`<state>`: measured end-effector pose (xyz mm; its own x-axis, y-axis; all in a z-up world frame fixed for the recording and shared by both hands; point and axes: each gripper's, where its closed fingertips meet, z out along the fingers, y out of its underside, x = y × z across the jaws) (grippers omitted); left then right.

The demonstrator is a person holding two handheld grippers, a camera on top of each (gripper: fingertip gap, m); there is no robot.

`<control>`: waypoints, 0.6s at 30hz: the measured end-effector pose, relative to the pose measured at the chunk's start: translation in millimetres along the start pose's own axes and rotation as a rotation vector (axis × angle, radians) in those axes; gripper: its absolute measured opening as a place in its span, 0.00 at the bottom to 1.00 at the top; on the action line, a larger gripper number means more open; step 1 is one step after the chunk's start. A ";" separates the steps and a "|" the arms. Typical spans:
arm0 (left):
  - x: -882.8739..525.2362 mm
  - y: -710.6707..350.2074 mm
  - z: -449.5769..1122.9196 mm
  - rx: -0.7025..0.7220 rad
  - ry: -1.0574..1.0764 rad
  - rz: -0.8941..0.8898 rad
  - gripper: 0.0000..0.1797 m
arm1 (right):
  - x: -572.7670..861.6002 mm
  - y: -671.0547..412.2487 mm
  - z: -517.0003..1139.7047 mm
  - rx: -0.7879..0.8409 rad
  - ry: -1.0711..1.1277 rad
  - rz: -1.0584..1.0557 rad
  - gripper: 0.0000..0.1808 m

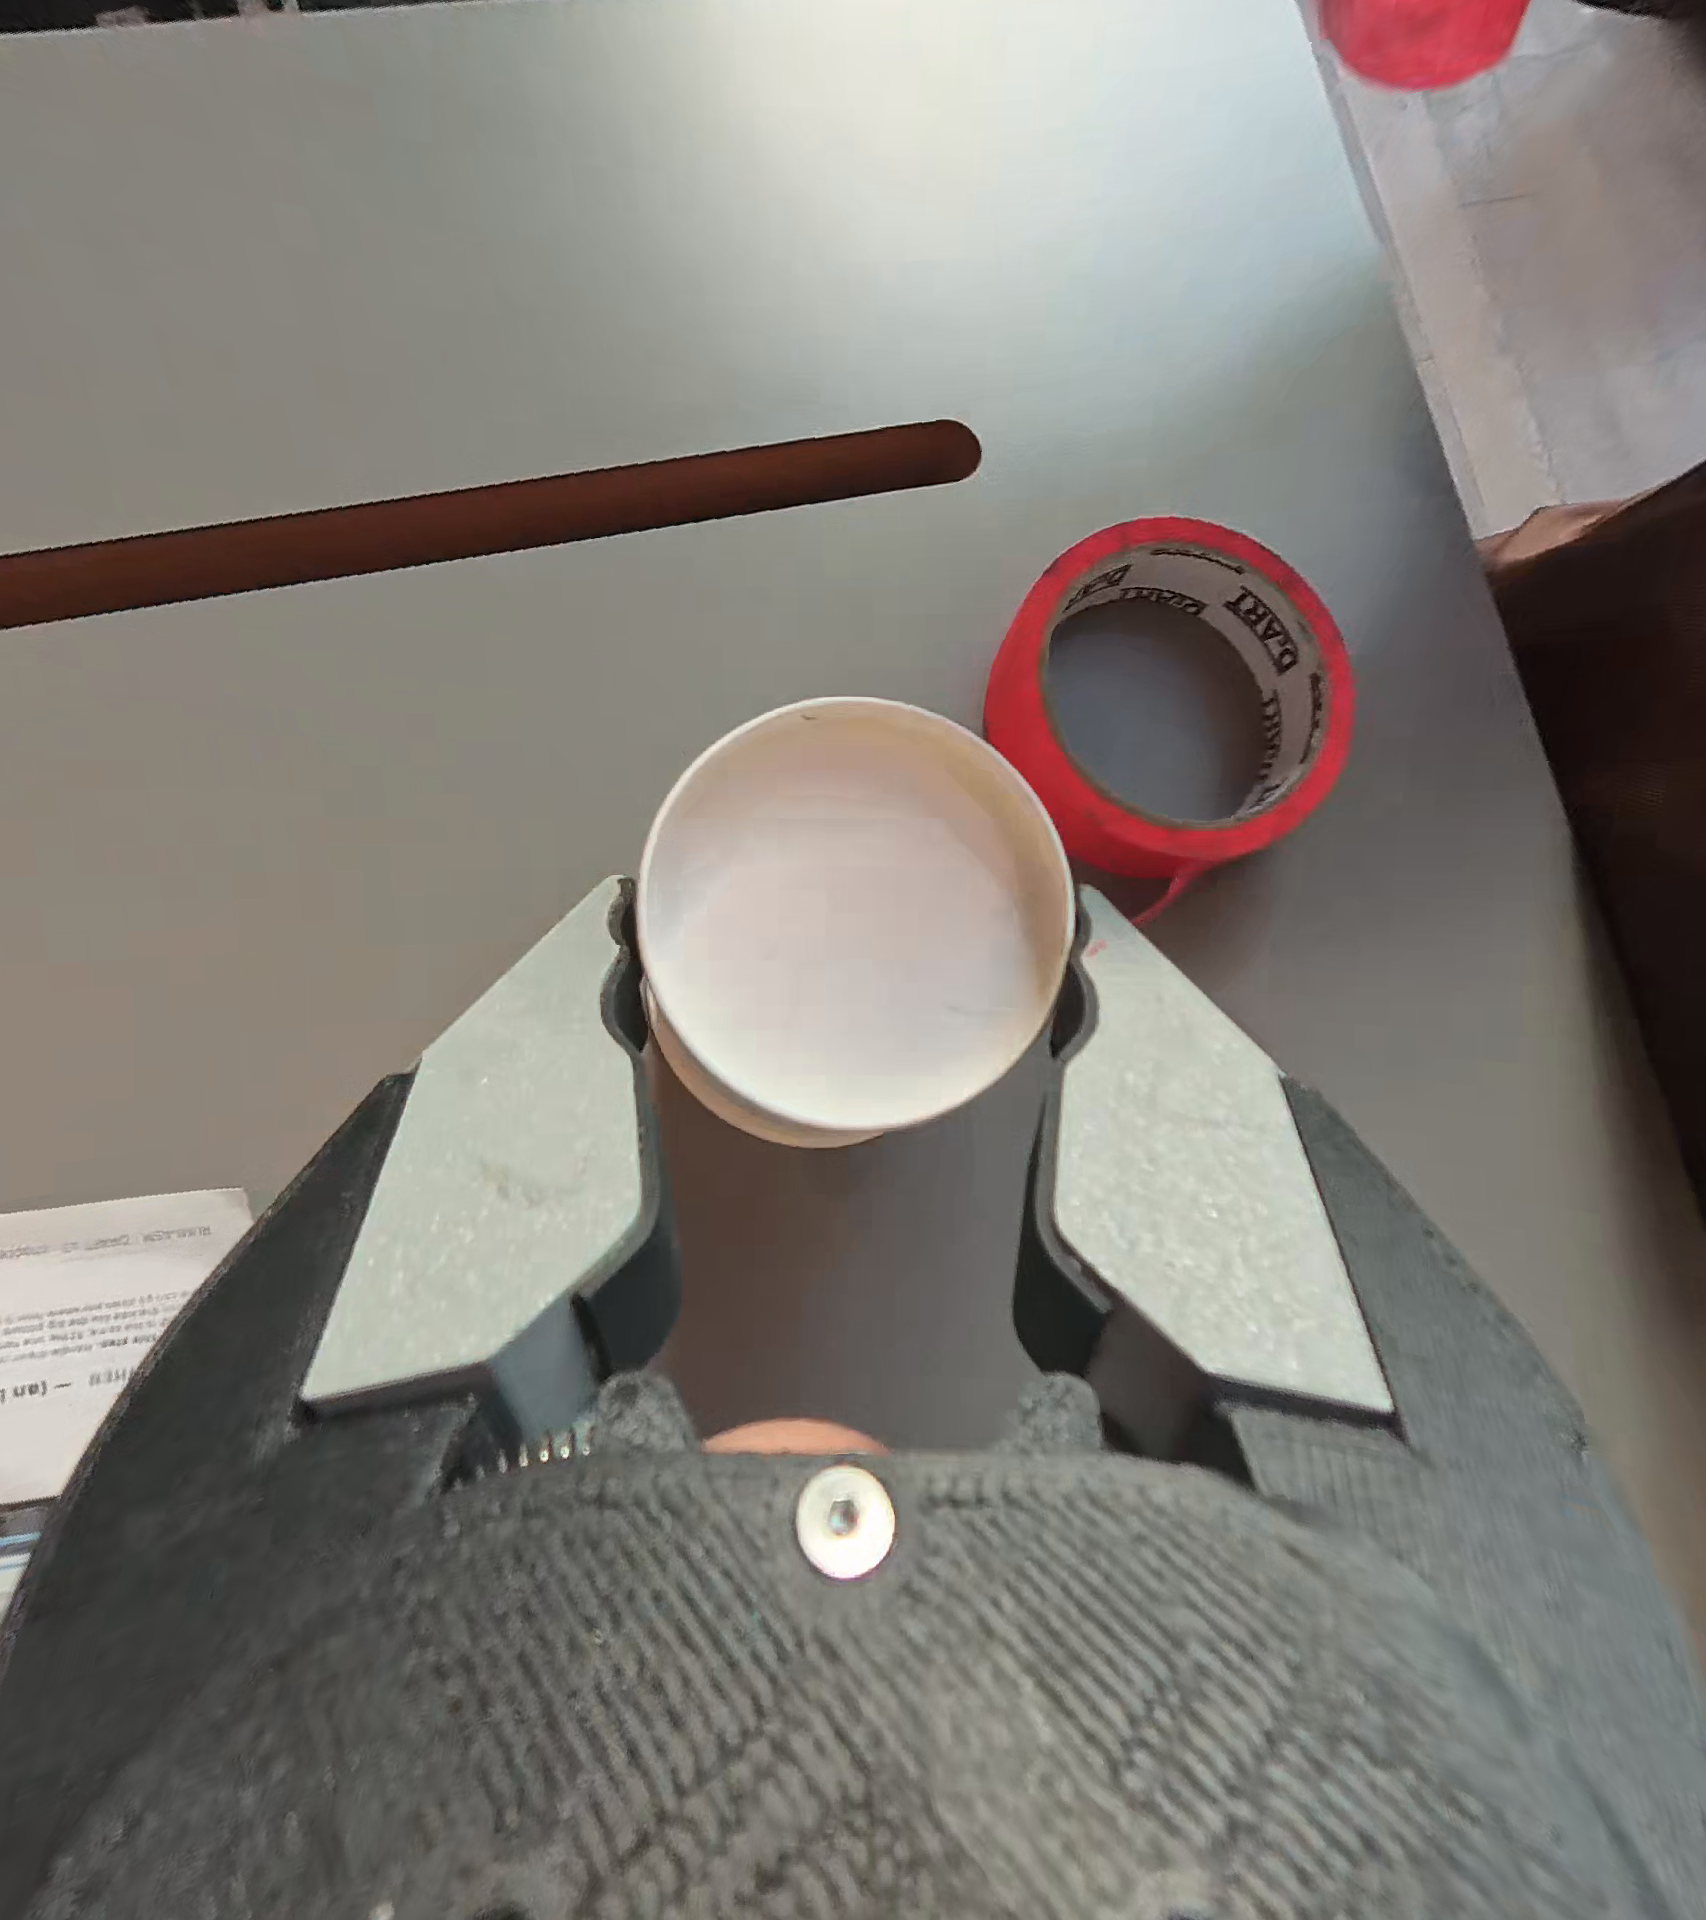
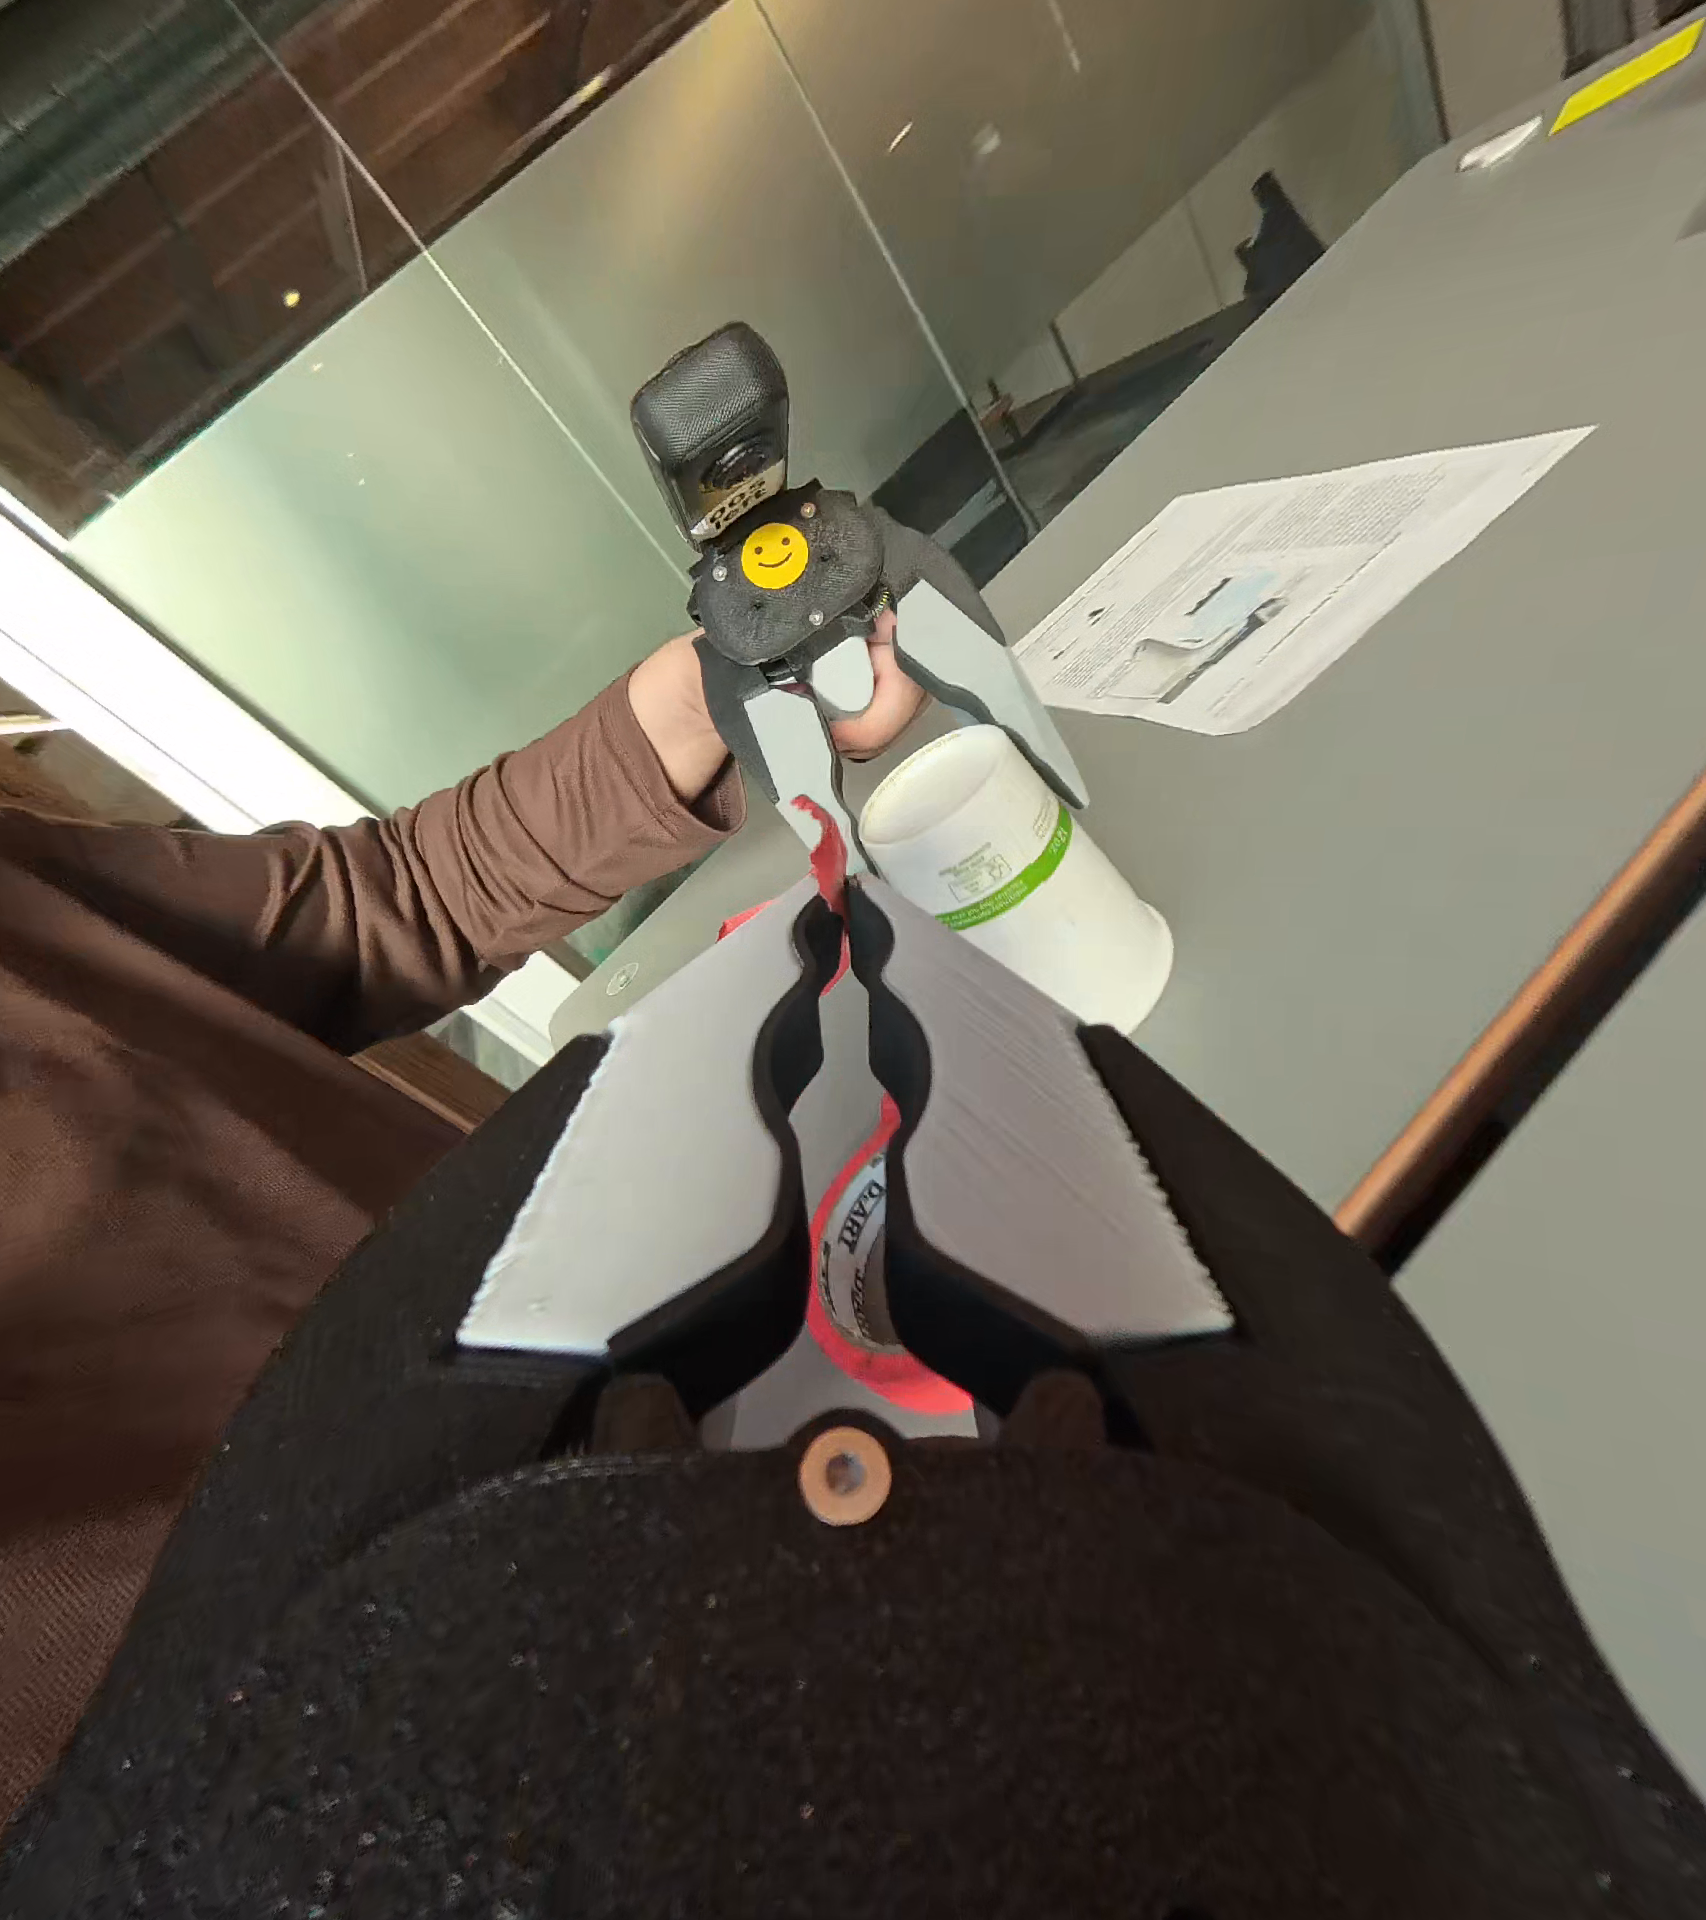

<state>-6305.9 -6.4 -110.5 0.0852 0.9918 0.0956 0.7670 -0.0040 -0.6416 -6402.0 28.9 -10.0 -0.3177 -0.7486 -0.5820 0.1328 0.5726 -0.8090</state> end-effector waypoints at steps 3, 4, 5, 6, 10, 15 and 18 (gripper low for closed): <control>3.1 3.3 1.1 0.010 -0.032 -0.046 0.48 | 0.0 2.5 42.3 -0.103 -0.038 0.051 0.00; 3.2 6.0 0.0 0.012 -0.056 -0.064 0.52 | -1.8 3.2 55.0 -0.126 -0.055 0.086 0.00; 5.5 7.2 -3.7 0.026 -0.068 -0.073 0.53 | -5.5 3.3 65.0 -0.138 -0.085 0.110 0.00; 6.8 5.9 -8.6 0.065 -0.088 -0.082 0.54 | -8.3 3.2 73.1 -0.145 -0.104 0.113 0.00; 12.7 1.9 -43.8 0.219 -0.185 -0.224 0.54 | -11.7 7.6 87.1 -0.184 -0.099 0.051 0.00; 54.1 -35.0 -72.6 0.538 -0.138 -0.494 0.33 | -28.8 1.4 85.5 -0.082 -0.114 -0.025 0.00; 63.1 -51.1 -67.5 0.643 -0.101 -0.552 0.33 | -40.2 1.6 86.4 -0.028 -0.147 -0.044 0.00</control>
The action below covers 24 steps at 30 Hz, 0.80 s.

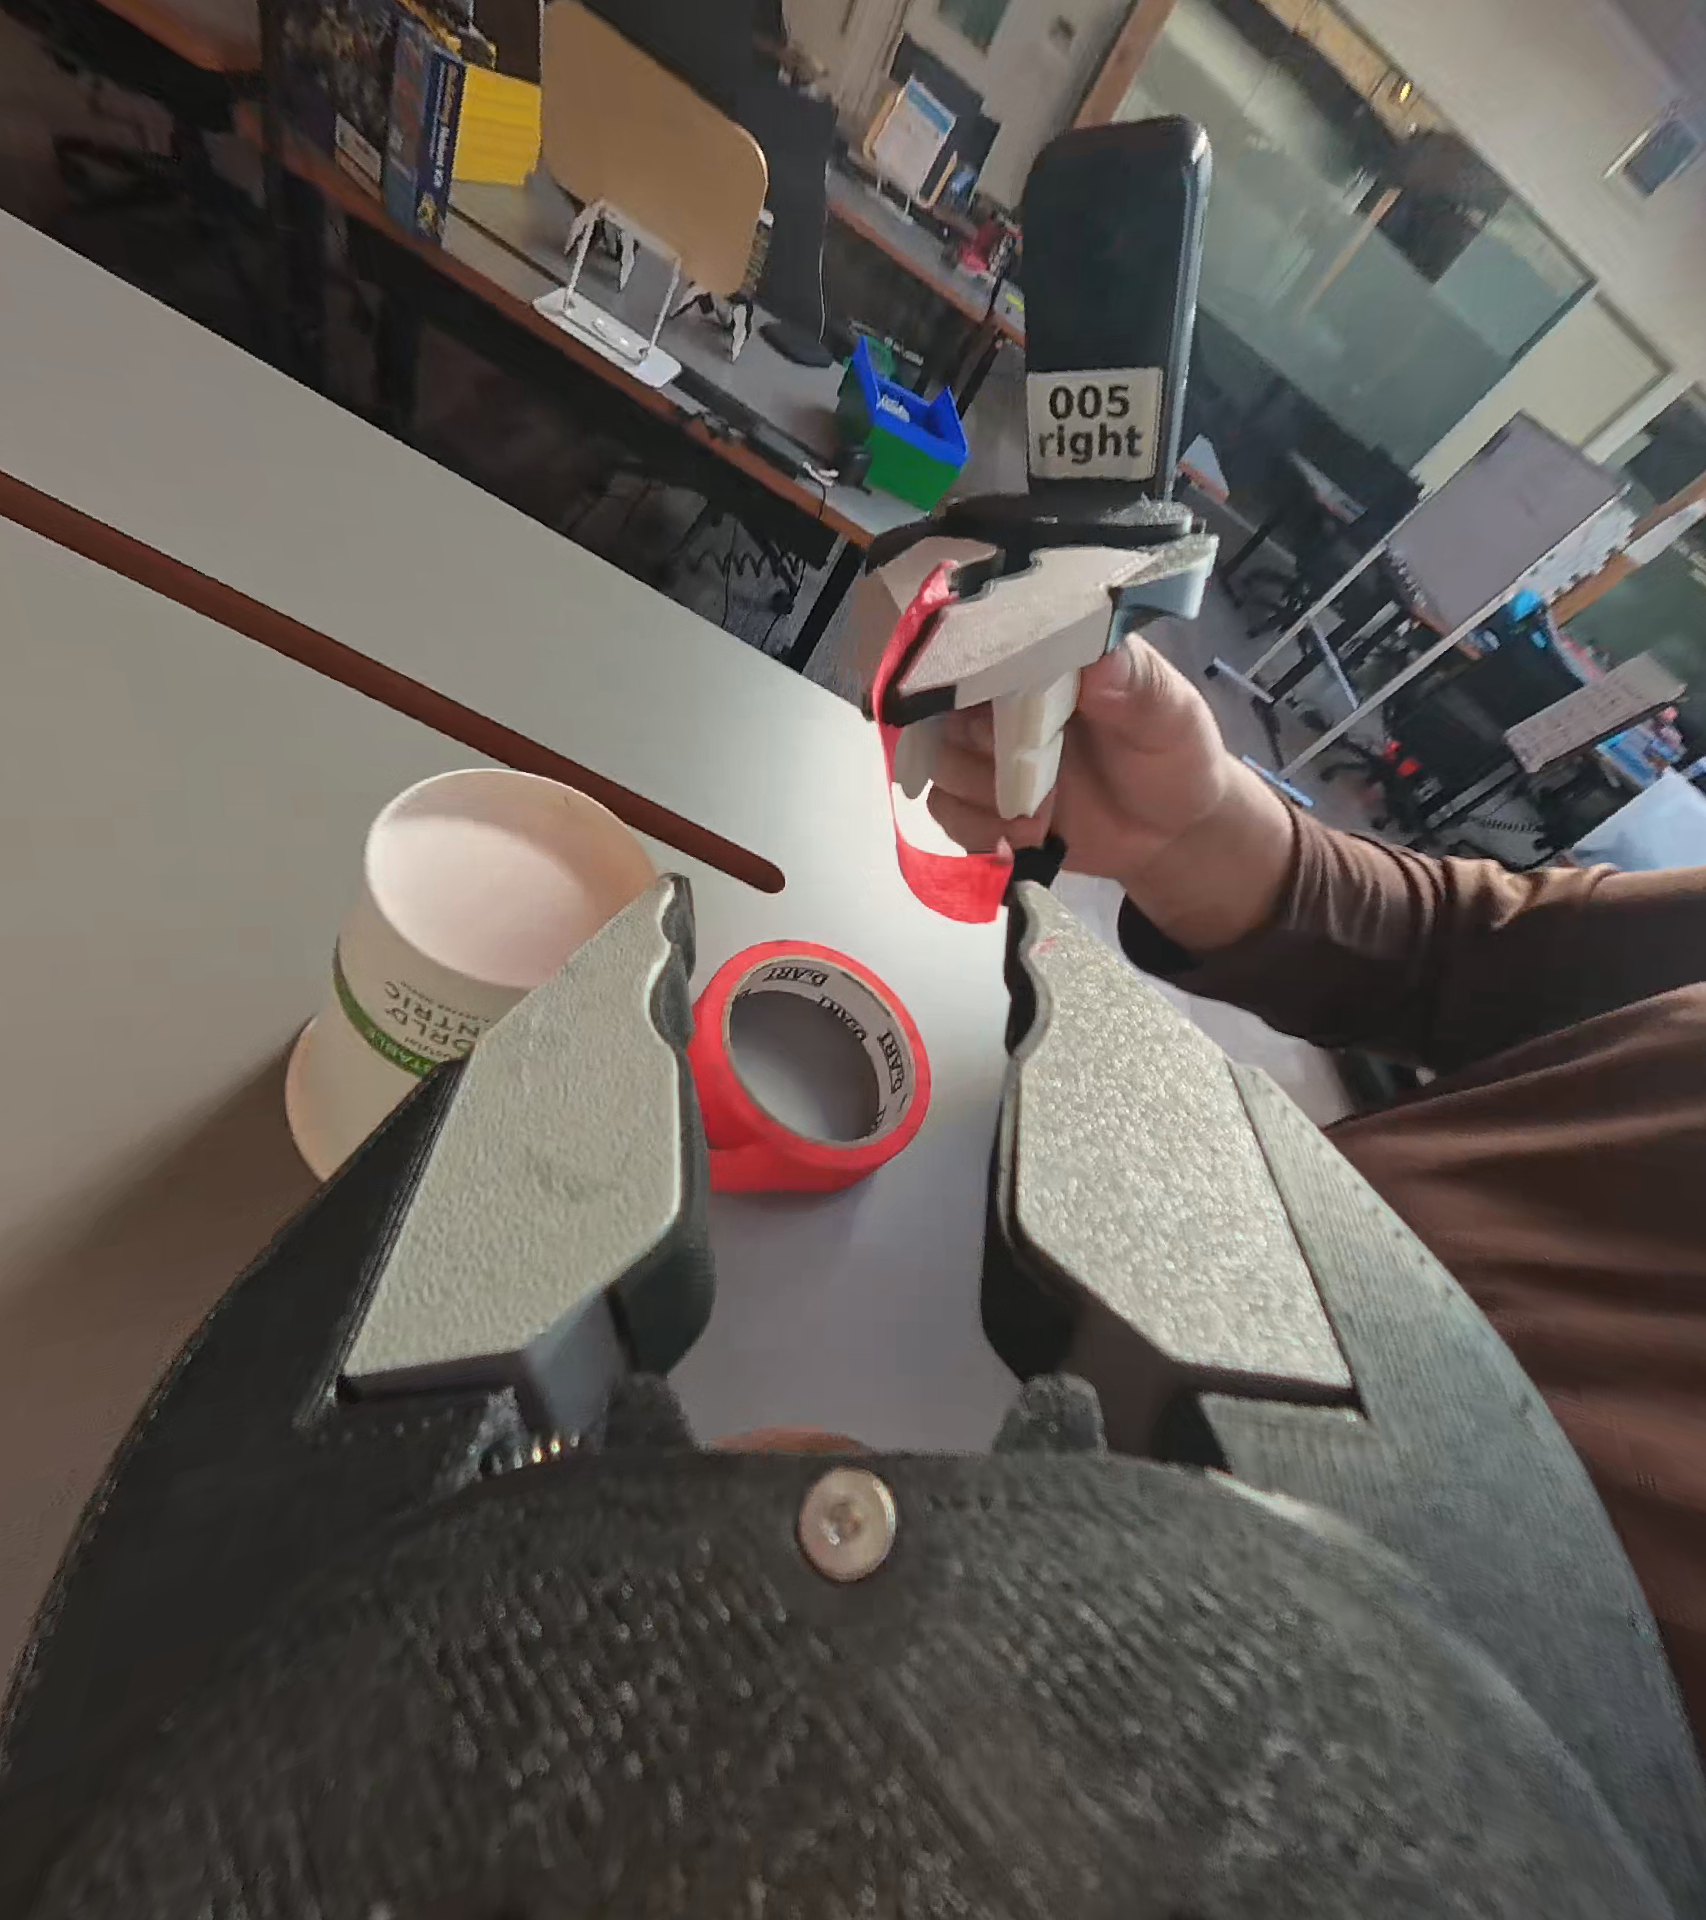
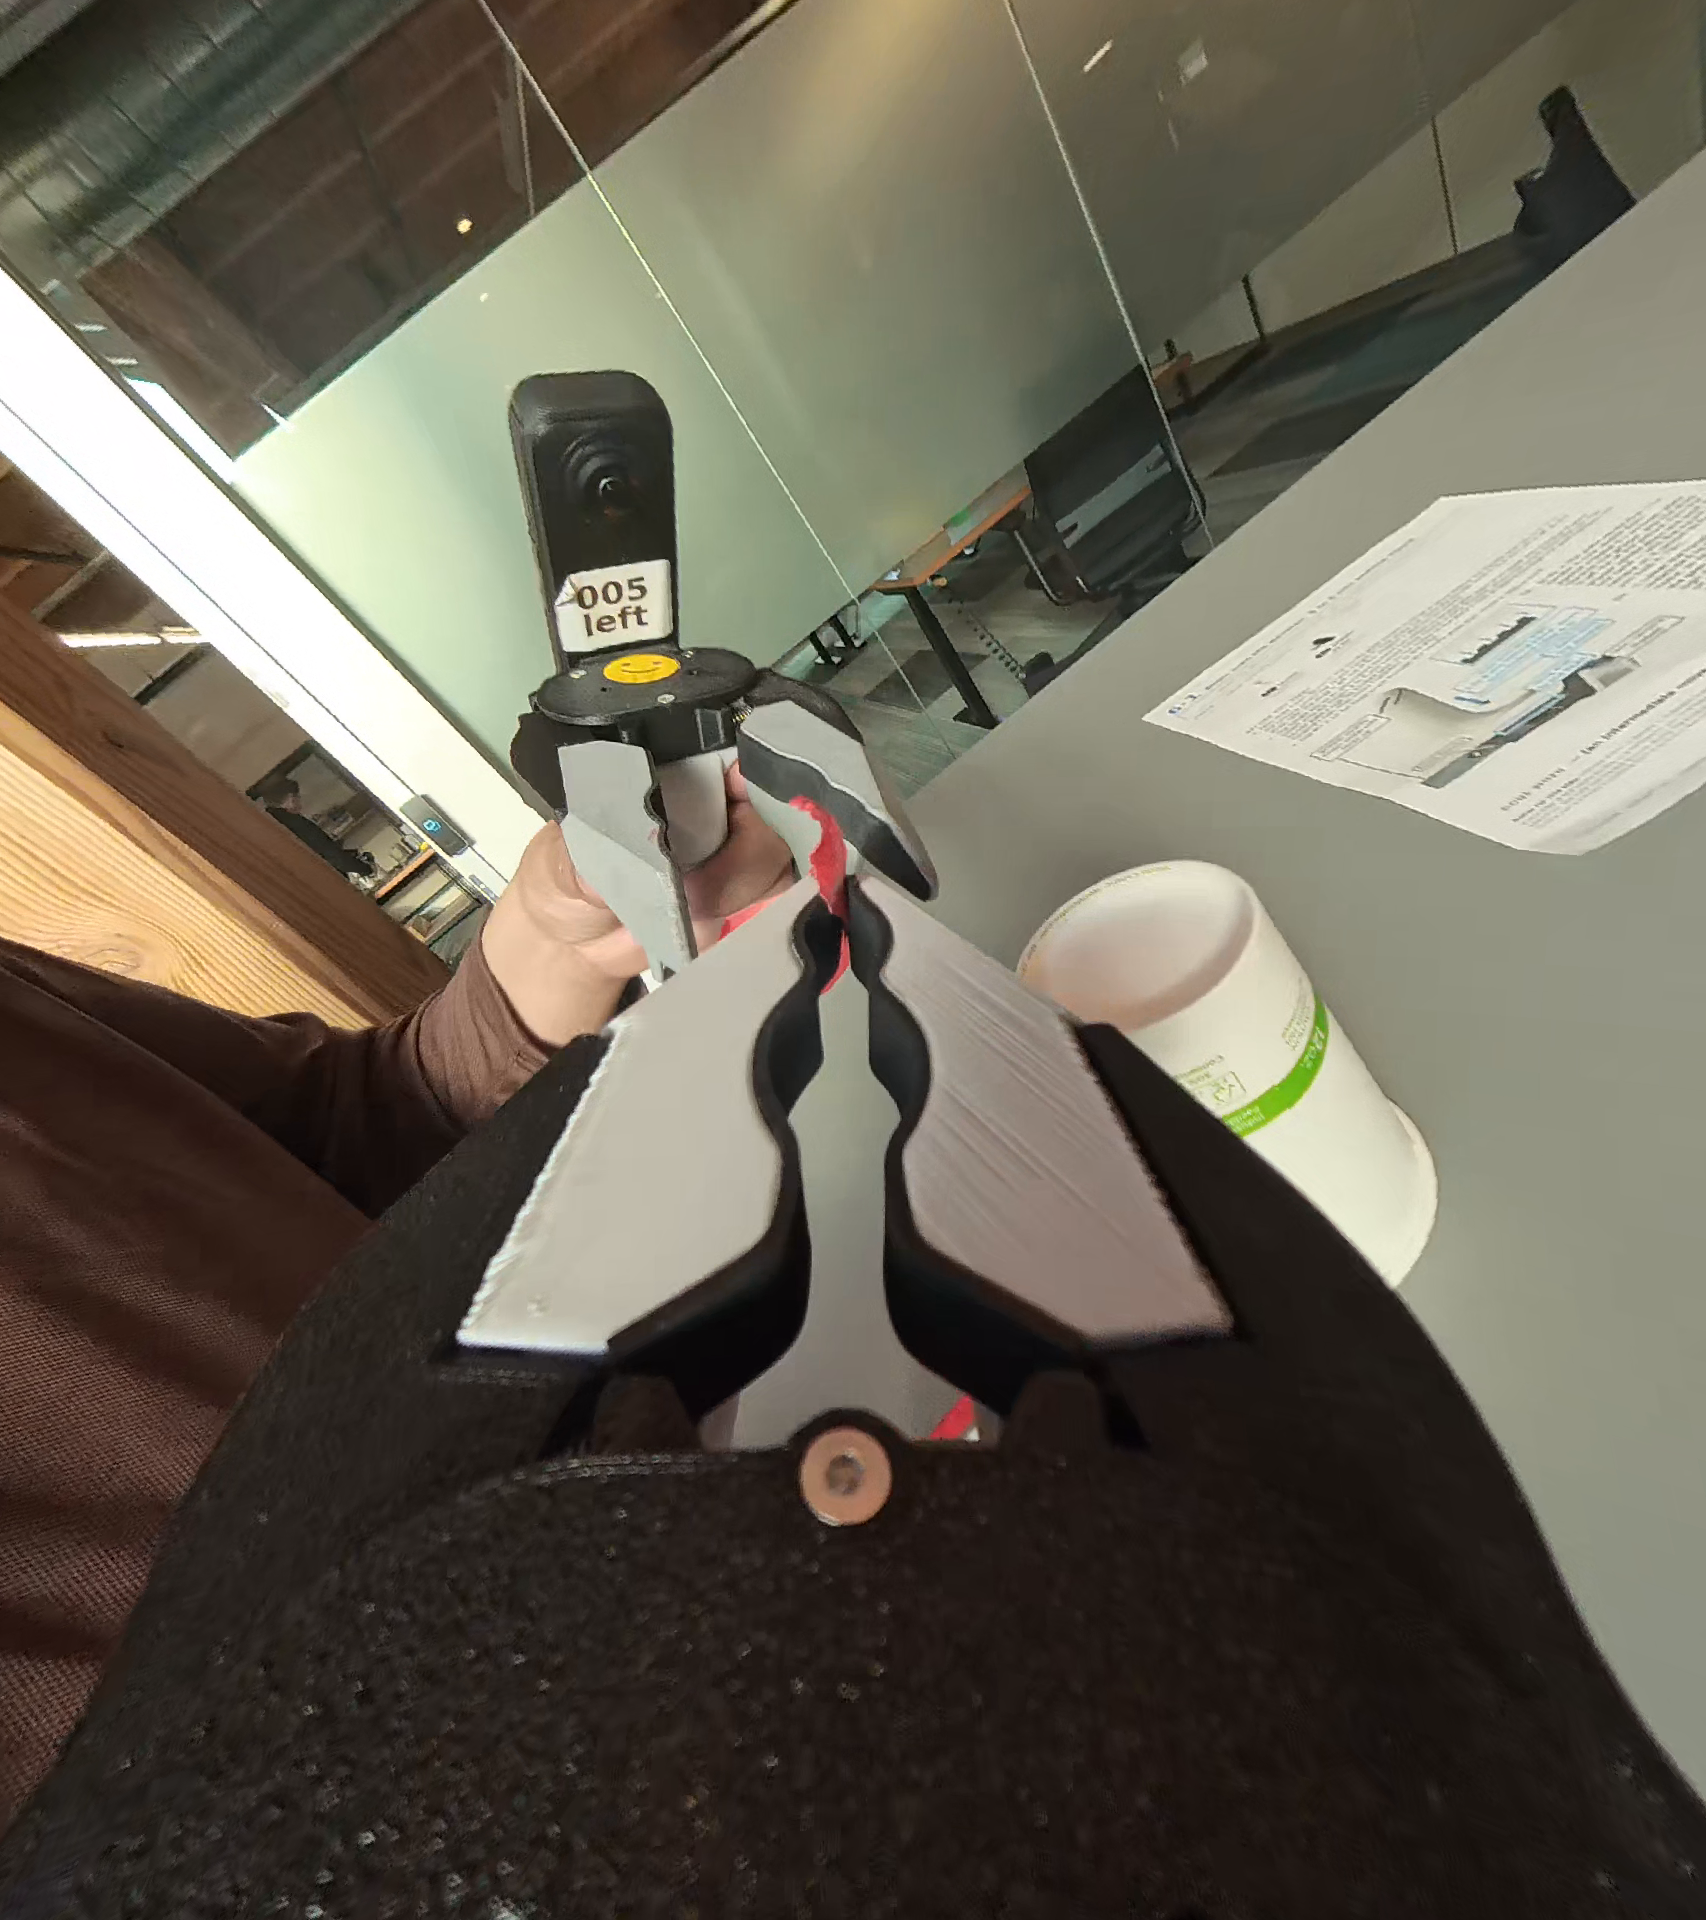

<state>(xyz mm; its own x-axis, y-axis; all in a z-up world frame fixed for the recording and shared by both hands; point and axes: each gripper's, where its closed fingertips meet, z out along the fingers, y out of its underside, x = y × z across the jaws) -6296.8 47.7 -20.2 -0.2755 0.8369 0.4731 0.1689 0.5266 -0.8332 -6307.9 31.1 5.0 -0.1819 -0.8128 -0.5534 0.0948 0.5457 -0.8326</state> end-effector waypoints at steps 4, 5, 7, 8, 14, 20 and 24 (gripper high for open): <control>-0.1 4.0 12.9 0.031 -0.003 -0.055 0.20 | -4.4 6.9 2.4 0.010 0.028 -0.055 0.00; 1.5 4.3 13.3 0.049 -0.002 -0.037 0.05 | -4.6 9.5 3.0 0.006 0.028 -0.060 0.00; -0.4 7.2 13.5 0.067 -0.033 -0.002 0.00 | -3.0 15.7 2.6 0.002 0.022 -0.054 0.00; -4.6 12.0 14.0 0.049 -0.067 0.021 0.00 | -0.9 20.1 1.3 -0.007 0.024 -0.049 0.00; -21.3 52.2 25.4 -0.137 -0.219 0.175 0.00 | 36.0 58.3 -11.5 -0.147 0.161 -0.130 0.02; -41.1 56.5 28.4 -0.176 -0.288 0.215 0.01 | 58.0 66.6 -15.2 -0.194 0.175 -0.143 0.00; -45.7 63.1 30.7 -0.237 -0.318 0.228 0.00 | 70.9 74.3 -11.9 -0.271 0.226 -0.216 0.00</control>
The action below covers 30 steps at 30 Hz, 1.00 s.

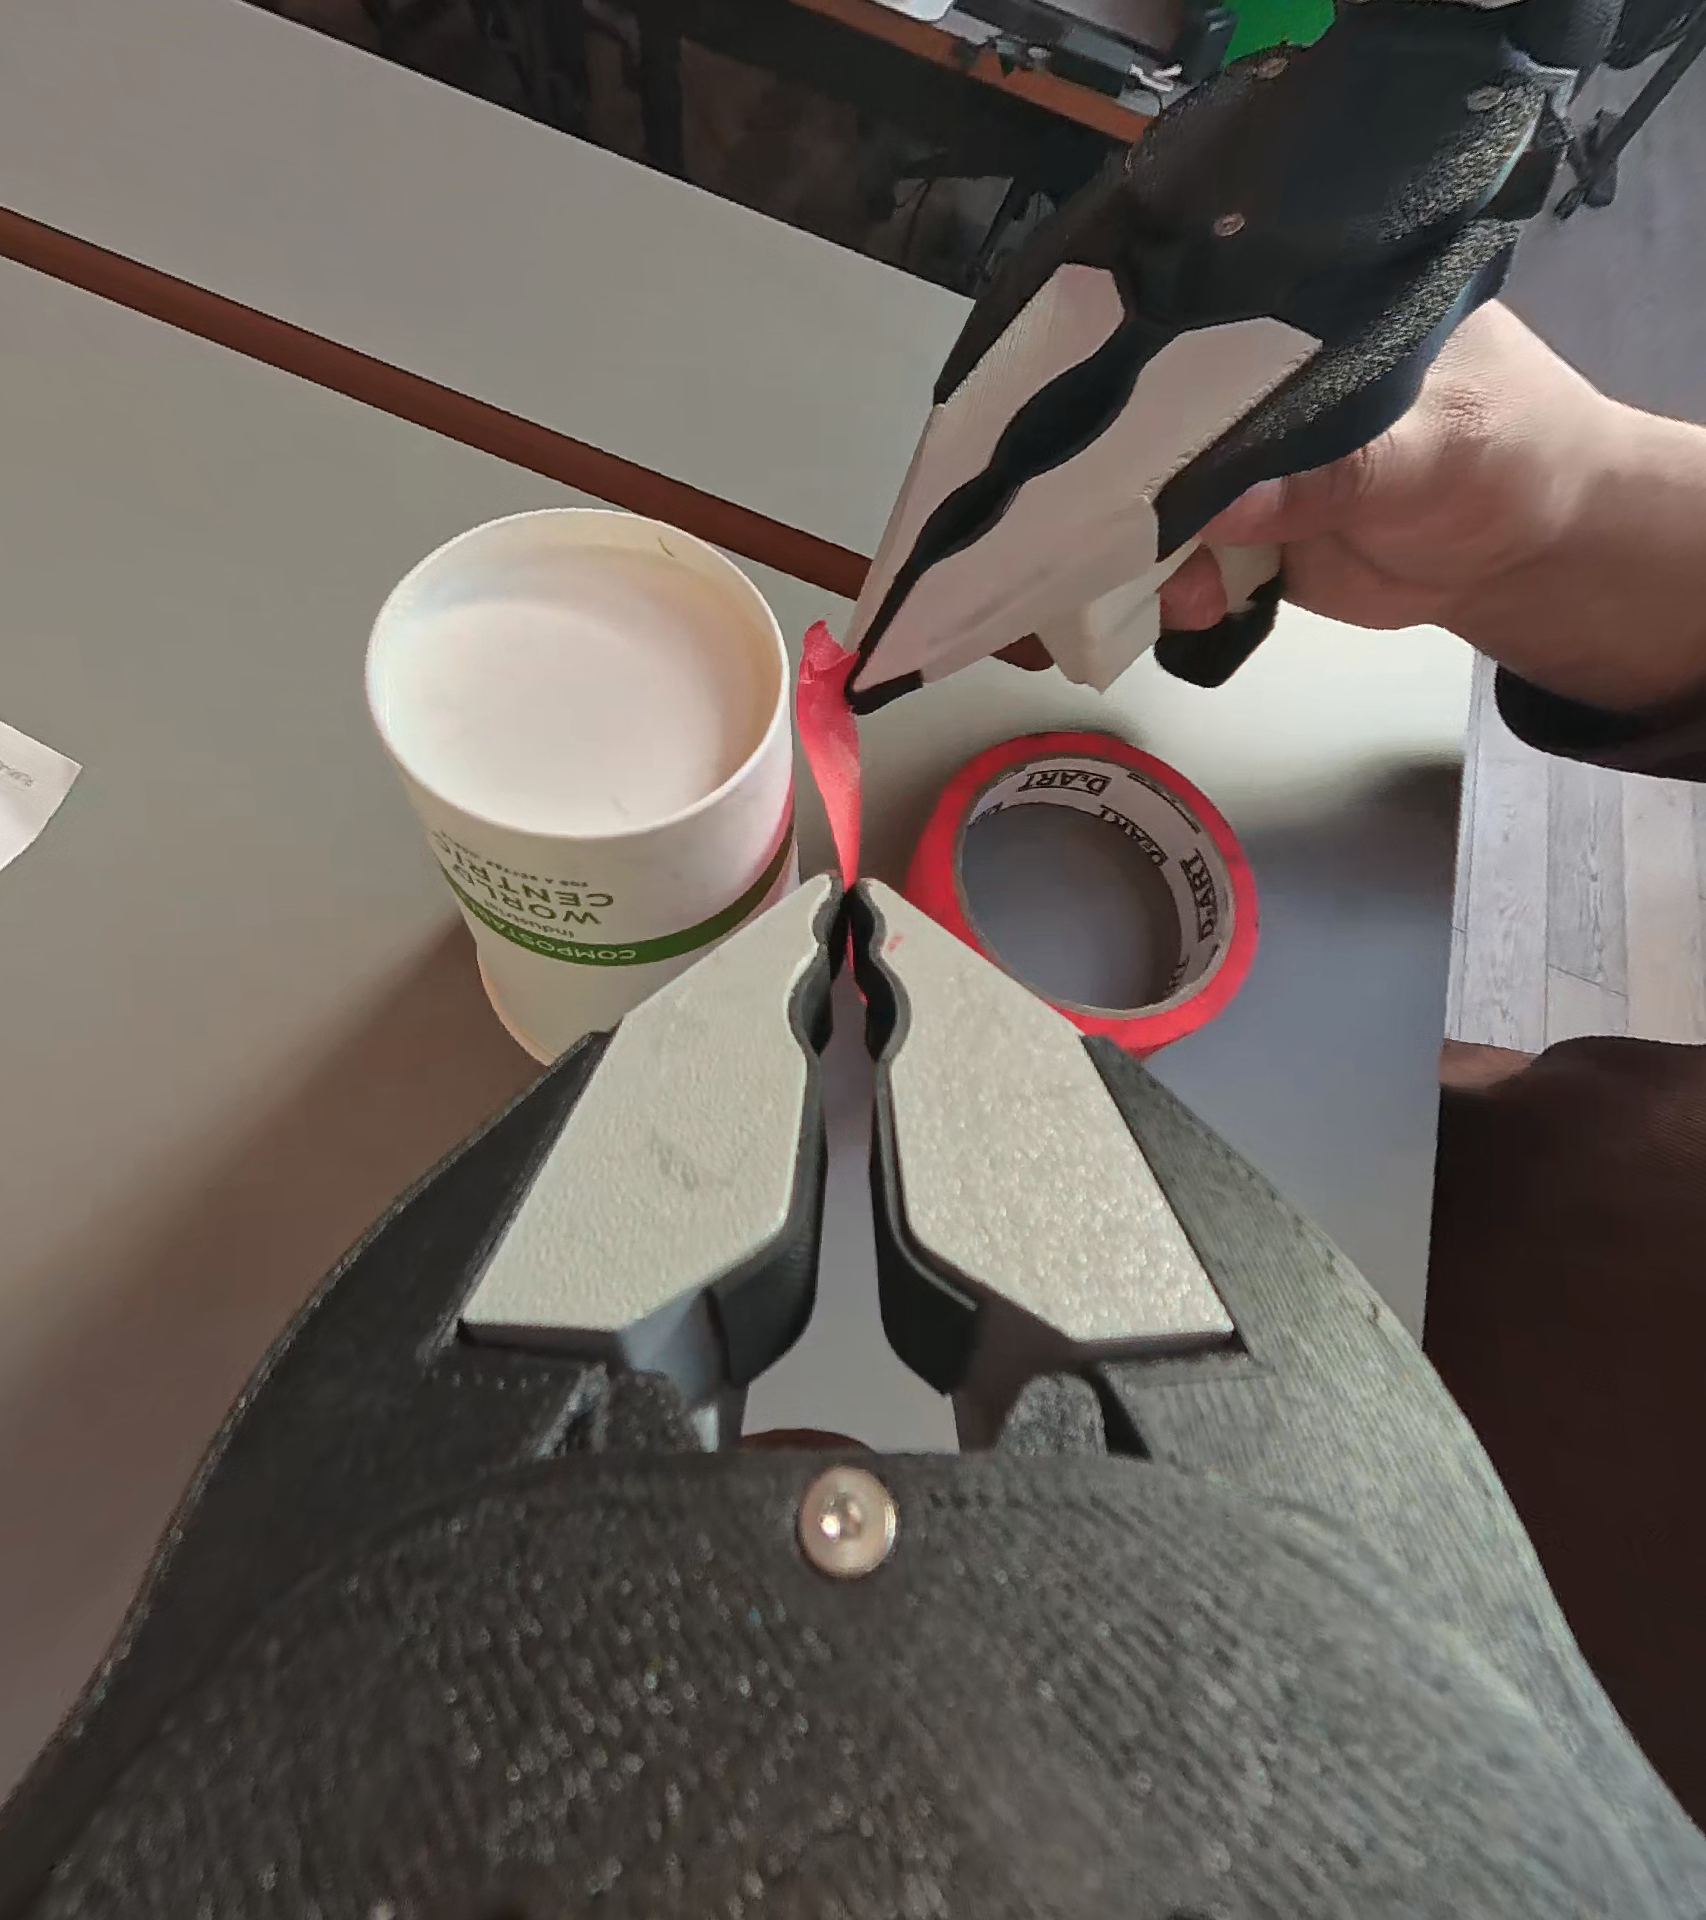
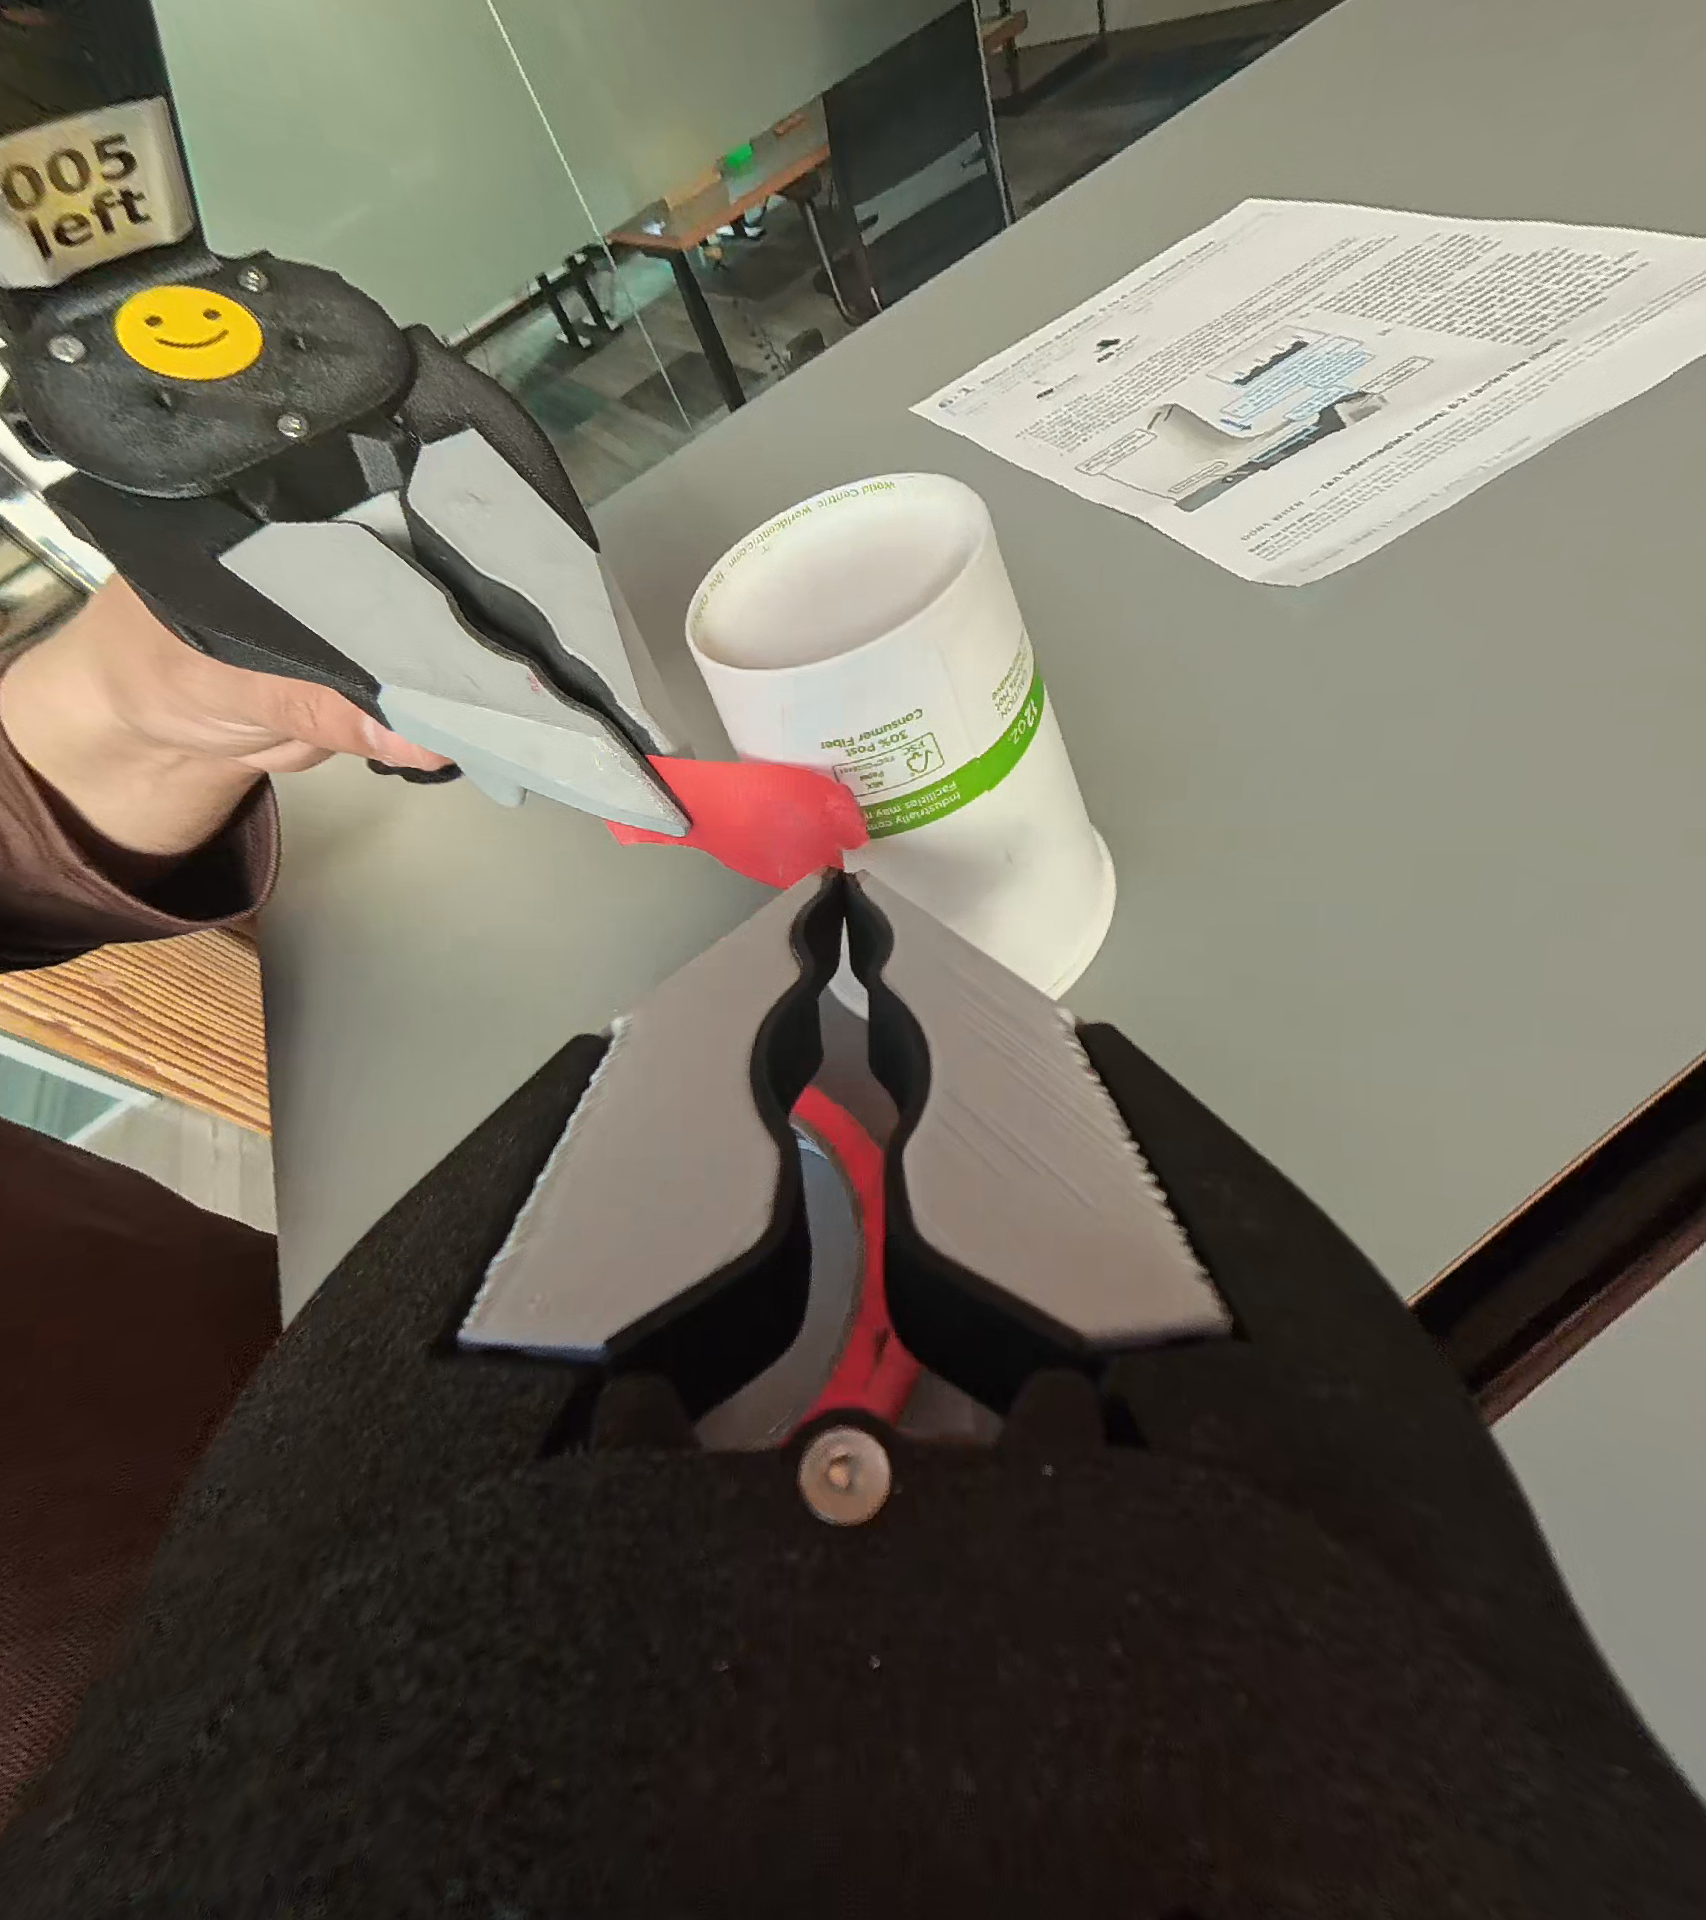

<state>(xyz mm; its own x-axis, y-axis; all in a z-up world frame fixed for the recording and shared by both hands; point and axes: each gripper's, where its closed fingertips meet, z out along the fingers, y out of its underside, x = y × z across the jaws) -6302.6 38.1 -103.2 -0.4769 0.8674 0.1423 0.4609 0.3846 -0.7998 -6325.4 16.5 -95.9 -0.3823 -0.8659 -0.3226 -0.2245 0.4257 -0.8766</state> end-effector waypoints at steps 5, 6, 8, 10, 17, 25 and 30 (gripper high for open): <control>-6.0 3.5 0.1 0.007 -0.045 -0.022 0.01 | 1.2 -0.2 4.2 -0.007 0.013 -0.043 0.00; -6.4 3.7 -0.1 0.010 -0.053 -0.021 0.01 | 0.7 -0.7 4.5 -0.001 0.012 -0.053 0.00; -7.2 4.8 -0.4 0.017 -0.070 -0.012 0.01 | -1.2 -0.9 3.9 0.016 0.013 -0.079 0.00; -9.5 6.6 0.2 0.020 -0.085 -0.005 0.01 | -4.2 -1.1 2.7 0.036 0.005 -0.089 0.00; -24.1 10.5 0.7 0.003 -0.169 -0.021 0.13 | 4.1 2.7 7.8 0.018 0.045 -0.087 0.00; -29.6 15.4 0.1 0.014 -0.173 -0.030 0.09 | 11.7 -7.2 0.4 0.055 0.090 -0.101 0.12; -32.2 14.4 1.1 0.013 -0.169 -0.016 0.12 | -4.8 -19.3 5.4 -0.046 0.167 -0.421 0.23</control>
